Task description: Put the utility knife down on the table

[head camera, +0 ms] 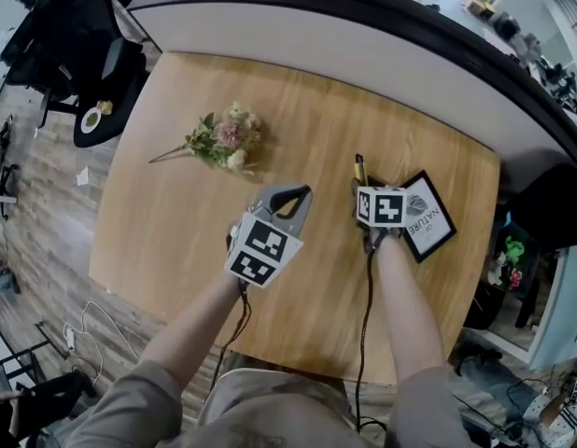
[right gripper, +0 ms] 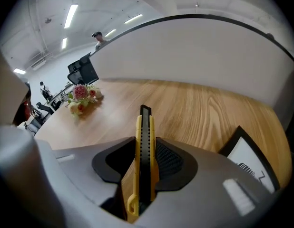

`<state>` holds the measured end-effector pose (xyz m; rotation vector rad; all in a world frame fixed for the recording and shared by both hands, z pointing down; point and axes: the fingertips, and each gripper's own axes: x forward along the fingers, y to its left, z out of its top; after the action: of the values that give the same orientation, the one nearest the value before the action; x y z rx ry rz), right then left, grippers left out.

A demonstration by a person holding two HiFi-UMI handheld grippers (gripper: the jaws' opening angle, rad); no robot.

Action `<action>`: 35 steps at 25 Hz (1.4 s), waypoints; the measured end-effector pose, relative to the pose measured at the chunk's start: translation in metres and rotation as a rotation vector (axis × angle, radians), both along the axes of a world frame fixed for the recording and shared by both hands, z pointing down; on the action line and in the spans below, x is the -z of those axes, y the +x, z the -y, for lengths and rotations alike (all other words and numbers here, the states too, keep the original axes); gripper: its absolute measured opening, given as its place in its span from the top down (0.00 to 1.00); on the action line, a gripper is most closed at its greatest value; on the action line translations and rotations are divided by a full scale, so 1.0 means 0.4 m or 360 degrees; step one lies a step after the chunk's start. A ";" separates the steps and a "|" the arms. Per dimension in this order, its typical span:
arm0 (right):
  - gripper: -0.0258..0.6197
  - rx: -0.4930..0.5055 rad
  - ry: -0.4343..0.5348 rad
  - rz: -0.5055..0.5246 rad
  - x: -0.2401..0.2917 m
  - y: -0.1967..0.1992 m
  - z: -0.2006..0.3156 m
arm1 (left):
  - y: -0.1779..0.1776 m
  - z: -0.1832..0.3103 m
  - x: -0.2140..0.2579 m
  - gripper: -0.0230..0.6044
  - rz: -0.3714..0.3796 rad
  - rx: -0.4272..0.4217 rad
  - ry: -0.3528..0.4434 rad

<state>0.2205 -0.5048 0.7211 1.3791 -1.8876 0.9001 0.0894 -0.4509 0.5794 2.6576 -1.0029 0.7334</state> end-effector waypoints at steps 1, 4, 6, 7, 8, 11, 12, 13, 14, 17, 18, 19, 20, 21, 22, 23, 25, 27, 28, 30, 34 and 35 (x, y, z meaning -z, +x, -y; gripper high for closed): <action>0.74 -0.0013 -0.0003 0.0010 -0.007 0.001 0.002 | 0.000 -0.001 -0.005 0.96 0.0004 -0.0004 -0.0001; 0.74 -0.0068 -0.0011 0.0034 -0.032 0.003 0.005 | -0.007 -0.004 -0.024 0.96 0.0022 -0.0010 -0.0003; 0.74 -0.0084 -0.0006 0.0039 -0.034 0.000 0.004 | -0.014 -0.005 -0.028 0.96 0.0028 -0.0010 -0.0010; 0.74 -0.0086 -0.0002 0.0049 -0.030 -0.002 0.003 | -0.016 -0.005 -0.027 0.96 0.0027 -0.0010 -0.0013; 0.74 -0.0086 0.0002 0.0065 -0.024 -0.004 0.002 | -0.017 -0.005 -0.025 0.96 0.0026 -0.0011 -0.0015; 0.73 -0.0093 0.0036 0.0116 0.013 -0.002 -0.007 | -0.018 -0.008 -0.014 0.96 0.0018 -0.0011 -0.0011; 0.73 -0.0097 0.0063 0.0127 0.036 0.000 -0.011 | -0.018 -0.008 -0.006 0.96 0.0012 -0.0008 -0.0007; 0.73 -0.0099 0.0101 0.0138 0.066 0.001 -0.015 | -0.019 -0.008 0.005 0.96 0.0004 -0.0004 -0.0001; 0.73 -0.0102 0.0145 0.0150 0.102 0.002 -0.018 | -0.019 -0.007 0.019 0.96 -0.0006 0.0000 0.0008; 0.74 -0.0089 0.0281 0.0190 0.221 0.005 -0.034 | -0.020 -0.008 0.069 0.96 -0.0028 0.0006 0.0051; 0.74 -0.0073 0.0325 0.0201 0.261 0.004 -0.042 | -0.021 -0.009 0.087 0.96 -0.0035 0.0007 0.0066; 0.74 -0.0054 0.0371 0.0208 0.301 0.002 -0.051 | -0.024 -0.011 0.105 0.96 -0.0040 0.0009 0.0082; 0.74 -0.0033 0.0420 0.0216 0.344 -0.001 -0.062 | -0.027 -0.014 0.125 0.96 -0.0045 0.0009 0.0098; 0.74 -0.0010 0.0474 0.0223 0.389 -0.005 -0.073 | -0.029 -0.018 0.145 0.96 -0.0047 0.0006 0.0114; 0.75 0.0010 0.0532 0.0231 0.436 -0.007 -0.086 | -0.030 -0.022 0.166 0.96 -0.0048 0.0000 0.0131; 0.76 0.0026 0.0594 0.0242 0.484 -0.009 -0.099 | -0.030 -0.028 0.187 0.96 -0.0047 -0.0009 0.0147; 0.78 0.0049 0.0722 0.0273 0.581 -0.014 -0.131 | -0.029 -0.043 0.232 0.96 -0.0053 -0.0025 0.0181; 0.80 0.0070 0.0838 0.0294 0.671 -0.021 -0.174 | -0.030 -0.065 0.281 0.96 -0.0079 -0.0030 0.0218; 0.81 0.0079 0.0891 0.0298 0.713 -0.024 -0.198 | -0.031 -0.078 0.308 0.96 -0.0097 -0.0032 0.0239; 0.84 0.0089 0.0983 0.0309 0.788 -0.029 -0.245 | -0.032 -0.103 0.362 0.96 -0.0131 -0.0042 0.0290; 0.88 0.0100 0.1107 0.0327 0.898 -0.033 -0.344 | -0.039 -0.159 0.456 0.96 -0.0177 -0.0055 0.0390; 0.88 0.0106 0.1136 0.0322 0.919 -0.034 -0.368 | -0.042 -0.174 0.474 0.96 -0.0185 -0.0055 0.0406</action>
<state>0.2070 -0.3577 0.3536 1.6425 -2.5395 0.3343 0.0727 -0.3813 0.3899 2.9008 -1.0869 0.4778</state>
